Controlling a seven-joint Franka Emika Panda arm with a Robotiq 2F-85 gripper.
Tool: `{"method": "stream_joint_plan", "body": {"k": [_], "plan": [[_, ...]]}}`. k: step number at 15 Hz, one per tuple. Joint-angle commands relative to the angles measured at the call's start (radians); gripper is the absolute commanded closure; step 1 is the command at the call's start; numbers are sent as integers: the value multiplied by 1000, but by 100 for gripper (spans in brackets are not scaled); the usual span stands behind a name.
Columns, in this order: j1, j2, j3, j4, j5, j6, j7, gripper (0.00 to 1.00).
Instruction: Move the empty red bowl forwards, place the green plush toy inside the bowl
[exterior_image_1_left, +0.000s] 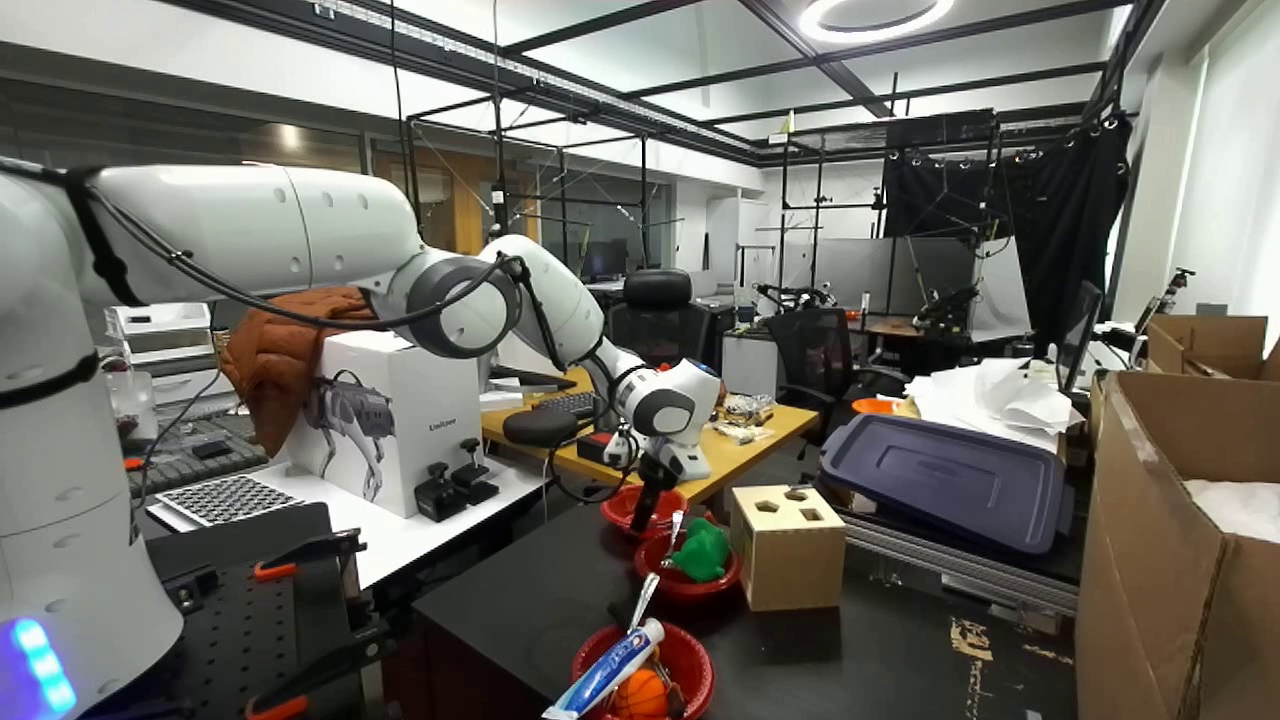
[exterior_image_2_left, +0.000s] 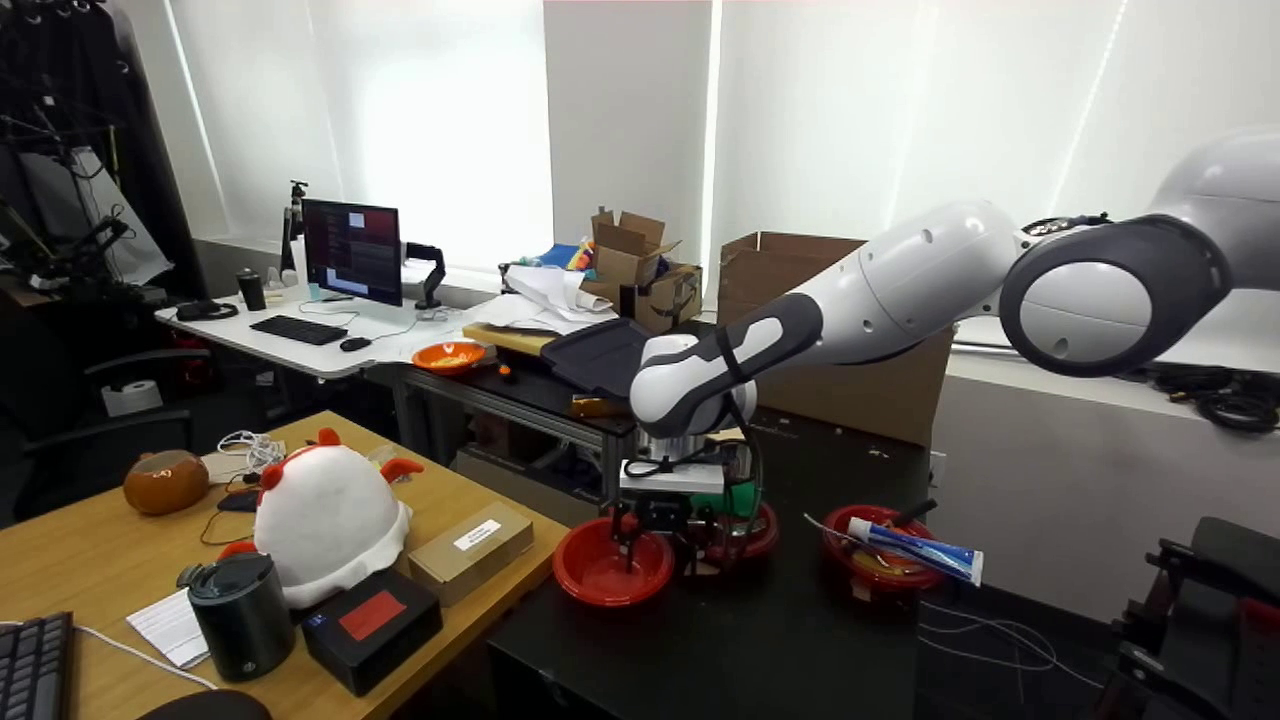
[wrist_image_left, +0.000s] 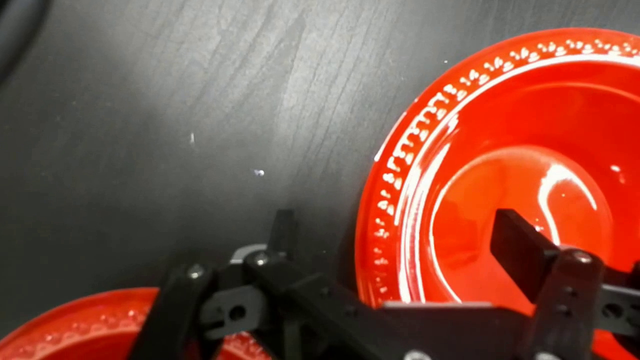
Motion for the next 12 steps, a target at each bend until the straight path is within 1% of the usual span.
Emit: {"method": "stream_joint_plan", "body": {"k": [1, 7, 10, 12], "plan": [[3, 0, -14, -10, -3, -5, 37, 0], [12, 0, -44, -21, -27, -43, 86, 0], [8, 0, -44, -15, -31, -107, 100, 0], [4, 0, -43, -6, -30, -177, 109, 0]]}}
